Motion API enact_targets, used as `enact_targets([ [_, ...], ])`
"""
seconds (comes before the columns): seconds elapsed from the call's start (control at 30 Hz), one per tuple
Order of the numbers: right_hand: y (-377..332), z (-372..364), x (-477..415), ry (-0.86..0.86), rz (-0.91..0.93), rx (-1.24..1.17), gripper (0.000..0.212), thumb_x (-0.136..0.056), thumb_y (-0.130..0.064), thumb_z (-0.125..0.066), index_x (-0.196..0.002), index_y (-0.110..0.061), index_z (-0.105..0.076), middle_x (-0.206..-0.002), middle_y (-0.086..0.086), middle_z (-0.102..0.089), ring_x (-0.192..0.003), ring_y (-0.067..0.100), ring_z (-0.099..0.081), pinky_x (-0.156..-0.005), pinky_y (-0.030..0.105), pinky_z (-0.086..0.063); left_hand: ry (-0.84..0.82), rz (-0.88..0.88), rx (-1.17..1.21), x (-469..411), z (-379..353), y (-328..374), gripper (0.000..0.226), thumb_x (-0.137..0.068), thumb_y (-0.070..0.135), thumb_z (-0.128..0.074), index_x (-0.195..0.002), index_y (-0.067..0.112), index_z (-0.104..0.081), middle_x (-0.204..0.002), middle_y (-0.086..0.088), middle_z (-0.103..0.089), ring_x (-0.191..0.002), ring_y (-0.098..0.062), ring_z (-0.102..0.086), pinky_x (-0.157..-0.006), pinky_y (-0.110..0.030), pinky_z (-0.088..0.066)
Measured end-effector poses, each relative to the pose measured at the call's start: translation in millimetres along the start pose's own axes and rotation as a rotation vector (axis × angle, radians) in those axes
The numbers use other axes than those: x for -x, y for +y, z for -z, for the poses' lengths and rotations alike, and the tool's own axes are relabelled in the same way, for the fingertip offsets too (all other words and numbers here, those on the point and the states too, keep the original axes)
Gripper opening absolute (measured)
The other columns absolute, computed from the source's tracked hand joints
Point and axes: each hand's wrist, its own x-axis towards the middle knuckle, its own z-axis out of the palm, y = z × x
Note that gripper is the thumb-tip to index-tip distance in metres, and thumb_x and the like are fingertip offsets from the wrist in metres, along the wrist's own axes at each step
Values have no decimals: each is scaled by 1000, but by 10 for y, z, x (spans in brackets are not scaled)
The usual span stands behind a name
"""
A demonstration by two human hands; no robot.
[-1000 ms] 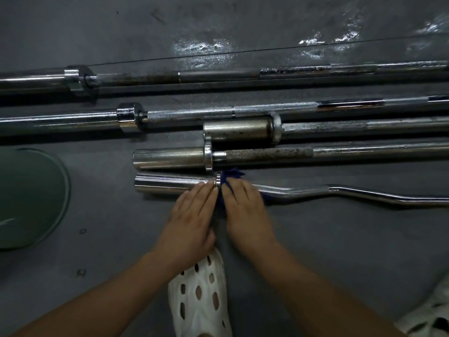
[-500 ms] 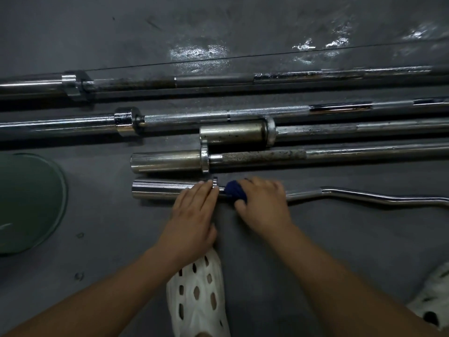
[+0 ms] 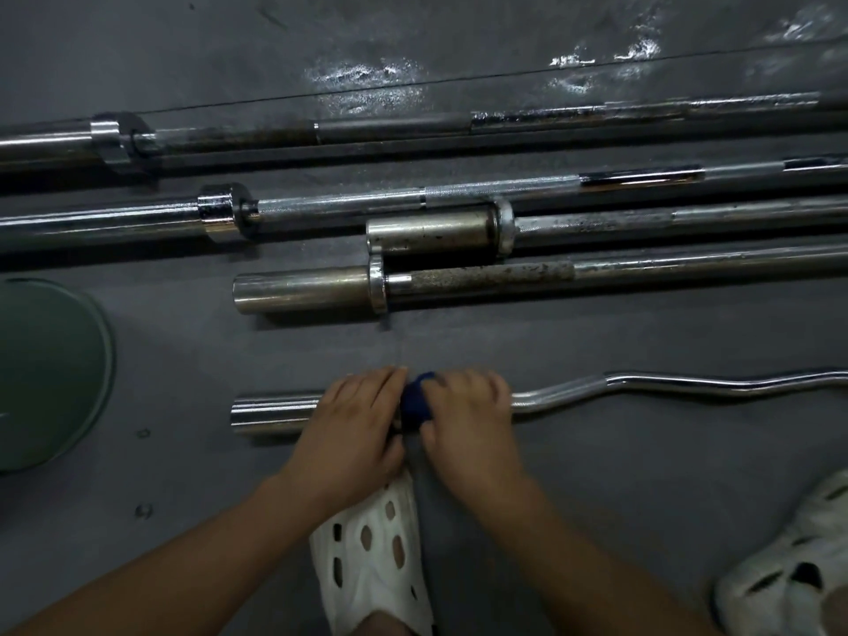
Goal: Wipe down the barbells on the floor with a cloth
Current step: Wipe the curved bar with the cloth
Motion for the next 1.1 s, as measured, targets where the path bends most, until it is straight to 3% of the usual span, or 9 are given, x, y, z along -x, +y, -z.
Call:
enact_targets([
  [0.1, 131, -31, 146, 2, 149, 23, 54, -65, -33, -64, -119, -30, -60, -119, -7, -61, -110, 18, -57, -106, 47, -33, -23, 0, 18, 21, 0, 35, 69, -77, 40, -50, -141, 12, -48, -135, -8, -58, -117, -25, -58, -104, -40, -43],
  [0.27, 670, 80, 298, 137, -218, -22, 45, -74, -37, -47, -115, -29, -64, -116, -7, -62, -111, 20, -53, -107, 48, -28, 21, -18, 20, -13, -48, 40, 68, -74, 37, -50, -136, 10, -51, -133, -10, -58, -115, -28, -57, -102, -42, -45],
  [0.43, 461, 4, 275, 60, 99, 51, 55, -70, -37, -59, -125, -29, -60, -125, -6, -60, -118, 21, -53, -109, 48, -26, -12, -31, 8, -29, -60, 77, 69, -74, 37, -50, -137, 9, -51, -135, -11, -57, -117, -28, -57, -105, -42, -43],
  [0.57, 773, 28, 358, 132, -167, 20, 56, -71, -39, -62, -125, -24, -57, -121, -1, -59, -114, 23, -49, -107, 51, -29, -11, -33, 10, -37, -39, 12, 71, -73, 37, -52, -138, 9, -49, -136, -11, -56, -118, -29, -57, -105, -44, -44],
  [0.67, 729, -72, 411, 89, -35, 106, 68, -63, -27, -78, -127, -20, -55, -123, 7, -56, -113, 29, -50, -107, 53, -31, -20, -41, 7, -26, -52, 19, 74, -70, 37, -61, -138, 11, -48, -135, -10, -57, -117, -29, -58, -103, -43, -44],
  [0.73, 807, 13, 236, 90, -5, 133, 57, -59, -19, -81, -112, -24, -61, -105, 3, -60, -99, 27, -55, -100, 49, -35, -15, -42, 3, -27, -34, 5, 75, -70, 36, -63, -138, 11, -47, -134, -10, -58, -116, -29, -58, -102, -42, -45],
  [0.8, 801, 130, 70, 40, -54, 139, 41, -62, -13, -76, -98, -27, -61, -92, -2, -60, -88, 25, -54, -88, 42, -36, 14, -49, -6, -47, -29, -23, 74, -71, 31, -67, -139, 10, -48, -133, -10, -58, -114, -29, -58, -101, -42, -45],
  [0.9, 719, 229, -67, -97, -62, 121, 34, -74, -14, -65, -103, -31, -57, -99, -6, -57, -96, 22, -49, -81, 35, -28, 36, -34, -22, -74, 0, -25, 76, -70, 29, -72, -140, 11, -47, -130, -7, -59, -111, -27, -58, -99, -41, -45],
  [1.1, 761, 534, -398, -434, -30, 45, 31, -82, -23, -65, -108, -33, -52, -106, -4, -57, -106, 22, -53, -89, 38, -34, 72, -33, -34, -144, 42, -19, 80, -67, 29, -78, -139, 9, -48, -130, -8, -61, -111, -26, -59, -99, -42, -46],
])
